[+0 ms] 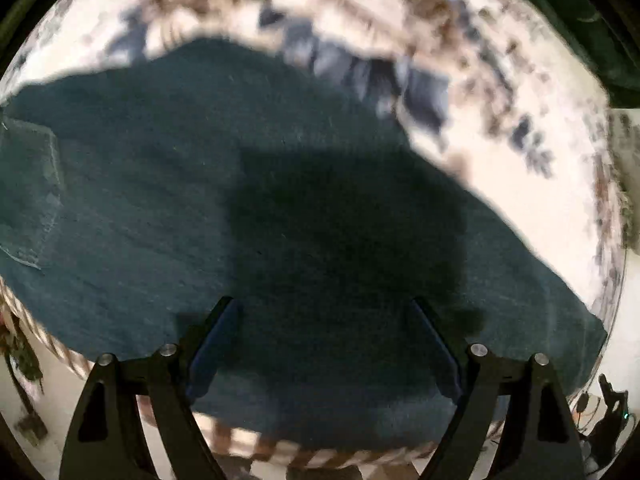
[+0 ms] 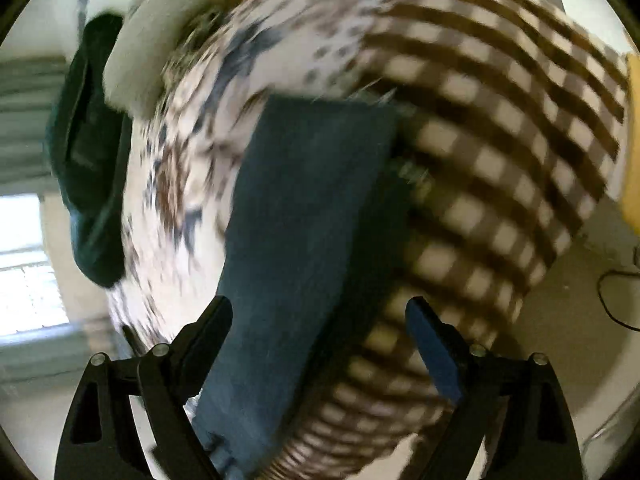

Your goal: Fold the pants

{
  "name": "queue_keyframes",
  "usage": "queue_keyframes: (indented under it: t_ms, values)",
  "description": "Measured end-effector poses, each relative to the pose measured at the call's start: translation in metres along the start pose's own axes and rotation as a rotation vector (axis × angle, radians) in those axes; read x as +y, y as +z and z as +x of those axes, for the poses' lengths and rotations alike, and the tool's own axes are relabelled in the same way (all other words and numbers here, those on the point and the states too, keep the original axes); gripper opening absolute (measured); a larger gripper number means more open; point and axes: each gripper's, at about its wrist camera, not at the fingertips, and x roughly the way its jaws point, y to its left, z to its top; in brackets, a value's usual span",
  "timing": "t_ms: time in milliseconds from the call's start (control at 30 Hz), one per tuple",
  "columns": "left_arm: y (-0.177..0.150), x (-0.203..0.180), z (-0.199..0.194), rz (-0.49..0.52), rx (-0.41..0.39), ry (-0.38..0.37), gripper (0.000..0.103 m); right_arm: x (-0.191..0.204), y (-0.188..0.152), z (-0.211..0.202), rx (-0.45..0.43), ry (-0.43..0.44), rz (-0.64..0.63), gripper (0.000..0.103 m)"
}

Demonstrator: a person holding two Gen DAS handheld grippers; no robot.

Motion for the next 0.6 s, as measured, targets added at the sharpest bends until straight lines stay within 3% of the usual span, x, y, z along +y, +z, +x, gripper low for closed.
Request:
queue_keyframes:
  t_ms: [100,167,267,367,400,433,467,533,600]
  values:
    - [0.000,-0.003,0.013,-0.014,-0.031,-0.003,0.103,-0.014,0.010,0.017,0.021,0.079,0.035,0.079]
    - [0.001,-0.006,0.019,-0.010,-0.042,0.019,0.103,-0.016,0.014,0.023,0.011,0.142,0.031,0.071]
    - [0.002,-0.010,0.022,-0.023,-0.052,0.055,0.103,-0.016,0.015,0.026,-0.008,0.252,0.043,0.068]
    - [0.001,-0.016,0.025,-0.035,-0.068,0.081,0.103,-0.023,0.021,0.039,0.010,0.275,0.081,0.067]
    - [0.001,-0.020,0.026,-0.036,-0.078,0.086,0.103,-0.023,0.022,0.041,0.003,0.293,0.091,0.058]
    - [0.001,-0.021,0.026,-0.037,-0.086,0.088,0.103,-0.022,0.023,0.037,-0.031,0.320,0.095,0.025]
    - [-0.001,-0.027,0.029,-0.041,-0.087,0.089,0.103,-0.019,0.023,0.028,-0.076,0.318,0.082,0.012]
    - [-0.006,-0.032,0.030,-0.046,-0.083,0.090,0.103,-0.017,0.024,0.012,-0.135,0.318,0.051,0.012]
    - [-0.011,-0.035,0.030,-0.048,-0.080,0.089,0.103,-0.019,0.025,0.011,-0.112,0.319,0.040,0.013]
